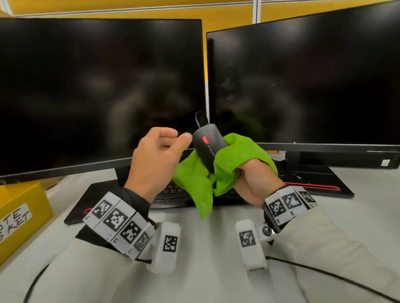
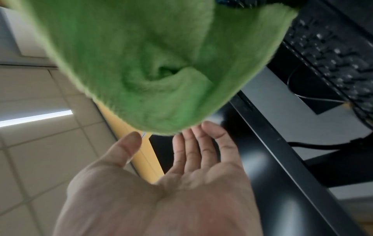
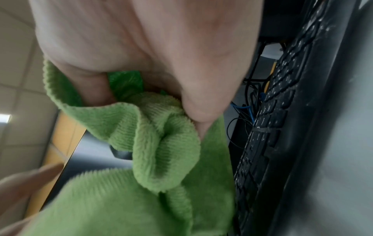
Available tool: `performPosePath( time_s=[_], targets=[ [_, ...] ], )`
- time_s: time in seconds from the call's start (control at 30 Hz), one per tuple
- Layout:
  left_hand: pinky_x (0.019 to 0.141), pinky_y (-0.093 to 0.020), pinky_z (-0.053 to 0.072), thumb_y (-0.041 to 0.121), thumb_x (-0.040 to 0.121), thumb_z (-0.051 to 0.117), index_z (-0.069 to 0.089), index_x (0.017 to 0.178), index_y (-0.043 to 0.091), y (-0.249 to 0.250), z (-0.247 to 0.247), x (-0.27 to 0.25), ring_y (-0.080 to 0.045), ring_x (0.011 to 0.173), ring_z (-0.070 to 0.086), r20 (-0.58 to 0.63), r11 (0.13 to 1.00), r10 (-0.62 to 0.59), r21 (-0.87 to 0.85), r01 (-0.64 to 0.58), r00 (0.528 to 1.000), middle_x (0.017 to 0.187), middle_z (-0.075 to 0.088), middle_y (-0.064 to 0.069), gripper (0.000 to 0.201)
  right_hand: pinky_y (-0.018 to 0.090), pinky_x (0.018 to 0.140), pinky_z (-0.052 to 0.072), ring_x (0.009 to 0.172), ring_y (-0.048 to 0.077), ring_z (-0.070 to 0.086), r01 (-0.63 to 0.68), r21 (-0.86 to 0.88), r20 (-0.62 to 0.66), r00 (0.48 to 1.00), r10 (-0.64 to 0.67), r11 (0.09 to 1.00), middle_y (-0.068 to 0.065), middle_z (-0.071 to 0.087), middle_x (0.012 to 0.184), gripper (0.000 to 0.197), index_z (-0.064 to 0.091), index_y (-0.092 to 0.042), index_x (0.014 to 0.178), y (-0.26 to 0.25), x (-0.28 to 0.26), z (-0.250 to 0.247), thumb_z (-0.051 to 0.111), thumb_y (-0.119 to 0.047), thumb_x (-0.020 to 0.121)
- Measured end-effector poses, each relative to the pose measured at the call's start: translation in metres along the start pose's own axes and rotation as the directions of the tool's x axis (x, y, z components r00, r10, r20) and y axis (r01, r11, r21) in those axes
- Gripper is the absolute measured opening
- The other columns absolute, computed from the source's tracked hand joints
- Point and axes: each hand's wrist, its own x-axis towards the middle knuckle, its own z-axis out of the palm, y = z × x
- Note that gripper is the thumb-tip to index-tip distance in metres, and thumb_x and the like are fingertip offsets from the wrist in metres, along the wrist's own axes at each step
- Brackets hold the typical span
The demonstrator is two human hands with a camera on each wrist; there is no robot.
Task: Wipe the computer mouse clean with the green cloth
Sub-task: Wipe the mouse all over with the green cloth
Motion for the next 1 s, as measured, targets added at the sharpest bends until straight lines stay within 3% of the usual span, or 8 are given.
performPosePath(
  time_s=[0.2,0.27,0.33,0.5,0.67,0.8,0.93,1.0],
  targets=[
    [0.074,-0.055,0.063,0.088,0.067,0.061,0.068,0.068,0.007,-0.001,0.017,-0.01,-0.035,0.072,0.072,0.088,0.985,-0.053,0.166,0.038,0.995,0.061,0.066,-0.016,0.081,0.055,0.108,0.046,0.101,0.028,0.06,-0.268,-0.248,-0.18,0.957,0.228,0.931,0.002,0.065,0.091,0.013,0.064,-0.022,0.078,0.015,-0.006,0.007,0.065,-0.013,0.069],
    [0.076,-0.055,0.064,0.09,0.065,0.061,0.072,0.07,0.004,-0.005,0.017,-0.01,-0.036,0.073,0.075,0.095,0.983,-0.087,0.169,0.07,0.992,0.067,0.07,-0.02,0.086,0.049,0.113,0.042,0.106,0.025,0.059,-0.189,-0.438,-0.125,0.981,0.148,0.879,-0.003,0.065,0.096,0.012,0.066,-0.026,0.086,0.011,-0.01,0.013,0.068,-0.021,0.074],
    [0.079,-0.055,0.064,0.09,0.062,0.062,0.076,0.075,0.003,-0.005,0.016,-0.009,-0.035,0.076,0.077,0.103,0.98,-0.146,0.154,0.129,0.984,0.072,0.074,-0.02,0.089,0.038,0.119,0.033,0.119,0.022,0.055,0.079,-0.78,0.047,0.997,-0.068,0.62,-0.002,0.062,0.118,0.031,0.066,-0.019,0.115,0.005,-0.01,0.022,0.063,-0.027,0.086],
    [0.081,-0.053,0.066,0.077,0.057,0.079,0.072,0.065,0.005,-0.005,0.018,-0.007,-0.029,0.076,0.079,0.047,0.955,-0.295,0.038,0.293,0.954,0.07,0.076,-0.015,0.072,0.038,0.102,0.043,0.116,0.031,0.06,0.279,-0.959,0.263,0.939,-0.222,0.046,0.008,0.065,0.123,0.032,0.06,-0.012,0.125,-0.004,-0.004,0.033,0.058,-0.028,0.097],
    [0.07,-0.036,0.067,0.036,0.09,0.079,0.069,0.108,-0.004,-0.001,0.011,-0.003,-0.029,0.097,0.079,0.071,0.832,-0.463,-0.307,0.461,0.883,0.11,0.077,-0.018,0.045,0.019,0.109,0.01,0.148,0.016,0.029,0.174,-0.974,0.166,0.984,0.066,-0.143,0.001,0.029,0.162,0.048,0.025,-0.018,0.154,0.0,0.006,0.014,0.033,-0.031,0.109],
    [0.073,-0.033,0.066,0.036,0.093,0.076,0.061,0.126,-0.002,0.0,0.008,-0.002,-0.027,0.093,0.081,0.128,0.747,-0.503,-0.434,0.504,0.855,0.119,0.076,-0.017,0.053,0.036,0.114,0.033,0.137,0.025,0.049,0.203,-0.957,0.232,0.964,-0.129,-0.208,0.006,0.05,0.151,0.051,0.049,-0.019,0.145,0.002,0.009,0.006,0.041,-0.042,0.1],
    [0.084,-0.04,0.065,0.04,0.095,0.074,0.063,0.123,0.004,0.0,0.008,-0.001,-0.033,0.09,0.081,0.234,0.675,-0.536,-0.459,0.578,0.811,0.113,0.078,-0.022,0.046,0.053,0.061,0.058,0.079,0.038,0.076,0.026,-0.93,0.092,0.982,-0.164,-0.366,0.022,0.077,0.096,0.044,0.079,-0.002,0.095,-0.001,-0.002,0.007,0.051,-0.031,0.077],
    [0.089,-0.042,0.064,0.035,0.096,0.073,0.064,0.12,0.004,-0.001,0.008,-0.002,-0.035,0.096,0.08,0.295,0.625,-0.518,-0.51,0.591,0.803,0.113,0.077,-0.026,0.04,0.056,0.089,0.054,0.11,0.043,0.068,-0.056,-0.915,-0.013,0.994,-0.108,-0.401,0.034,0.062,0.127,0.046,0.064,0.006,0.124,-0.01,-0.007,0.017,0.055,-0.022,0.089]
  ],
)
